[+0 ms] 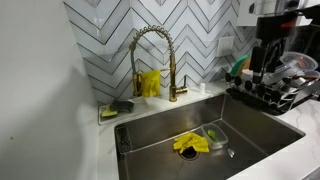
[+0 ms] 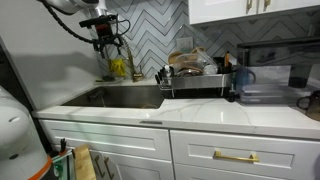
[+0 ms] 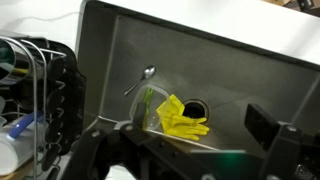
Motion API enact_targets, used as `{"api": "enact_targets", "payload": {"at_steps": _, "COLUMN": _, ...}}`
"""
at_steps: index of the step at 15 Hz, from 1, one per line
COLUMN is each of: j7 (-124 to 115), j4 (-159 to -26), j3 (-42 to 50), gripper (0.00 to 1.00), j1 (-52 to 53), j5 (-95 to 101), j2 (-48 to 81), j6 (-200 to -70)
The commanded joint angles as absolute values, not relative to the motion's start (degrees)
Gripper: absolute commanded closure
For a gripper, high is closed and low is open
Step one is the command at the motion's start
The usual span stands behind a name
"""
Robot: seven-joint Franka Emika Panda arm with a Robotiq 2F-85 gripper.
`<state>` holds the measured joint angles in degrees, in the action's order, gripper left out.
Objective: Pick up a green sponge on the left of the tap and put it in the sponge holder on the left side of the sink
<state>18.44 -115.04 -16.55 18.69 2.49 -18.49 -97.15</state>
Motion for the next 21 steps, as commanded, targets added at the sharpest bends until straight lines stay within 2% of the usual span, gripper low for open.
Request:
{"api": "enact_targets", "payload": {"at_steps": 1, "j7": 22.8, "j4": -111.8, "j3": -17.8, "gripper": 0.0, "j1": 21.1, "j5": 2.1, "j2": -15.4, "j6": -98.2}}
{"api": "enact_targets", "payload": {"at_steps": 11, "j7": 41.1, "j4": -101.4, "j3": -22.2, "gripper": 0.0, "j1": 26.8, "j5": -7.2, "j2": -3.0, "j6": -103.8}}
{"api": "enact_targets", "payload": {"at_steps": 12, "j7": 37.7, "j4": -103.7, "j3": -22.0, "gripper": 0.0, "j1": 25.6, "j5": -4.9, "j2": -5.9, "j6": -103.5}}
{"api": "enact_targets", "payload": {"at_steps": 21, "j7": 39.8, "j4": -101.0, "j3": -22.9, "gripper": 0.0, "j1": 26.1, "j5": -5.9, "j2": -2.8, "j6": -103.5}}
